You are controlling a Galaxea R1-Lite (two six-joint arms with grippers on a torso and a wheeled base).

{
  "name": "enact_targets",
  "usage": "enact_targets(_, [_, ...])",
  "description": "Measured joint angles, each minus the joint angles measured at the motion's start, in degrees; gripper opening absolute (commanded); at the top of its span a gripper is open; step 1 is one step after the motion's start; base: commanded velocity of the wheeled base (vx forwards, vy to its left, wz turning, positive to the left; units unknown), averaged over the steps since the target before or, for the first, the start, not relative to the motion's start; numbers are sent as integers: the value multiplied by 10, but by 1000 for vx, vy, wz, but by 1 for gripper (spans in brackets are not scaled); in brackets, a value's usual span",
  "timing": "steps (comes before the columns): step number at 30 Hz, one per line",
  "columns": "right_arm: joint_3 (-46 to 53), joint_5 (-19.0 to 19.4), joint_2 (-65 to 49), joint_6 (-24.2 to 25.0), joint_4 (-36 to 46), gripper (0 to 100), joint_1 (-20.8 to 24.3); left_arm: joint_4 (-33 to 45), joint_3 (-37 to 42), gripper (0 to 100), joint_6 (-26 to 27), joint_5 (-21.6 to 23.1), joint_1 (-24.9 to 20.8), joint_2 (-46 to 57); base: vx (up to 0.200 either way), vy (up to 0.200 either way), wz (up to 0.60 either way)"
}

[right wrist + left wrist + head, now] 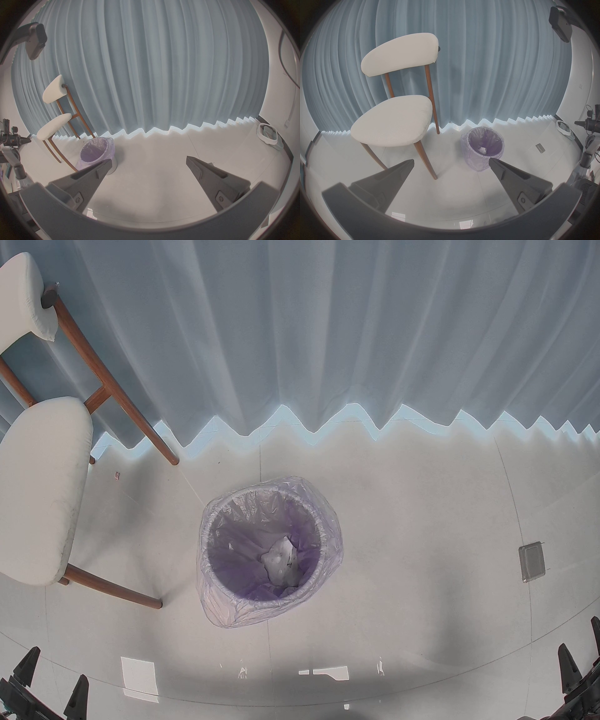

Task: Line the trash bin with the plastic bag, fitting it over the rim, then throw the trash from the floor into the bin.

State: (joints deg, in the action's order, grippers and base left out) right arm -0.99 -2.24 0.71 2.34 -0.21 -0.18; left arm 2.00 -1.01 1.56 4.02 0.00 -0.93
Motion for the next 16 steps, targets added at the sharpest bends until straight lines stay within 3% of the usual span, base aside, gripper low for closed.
enact_targets(16, [0,0,0,0,0,100,0,0,0,100,-1,0,0,0,0,0,0])
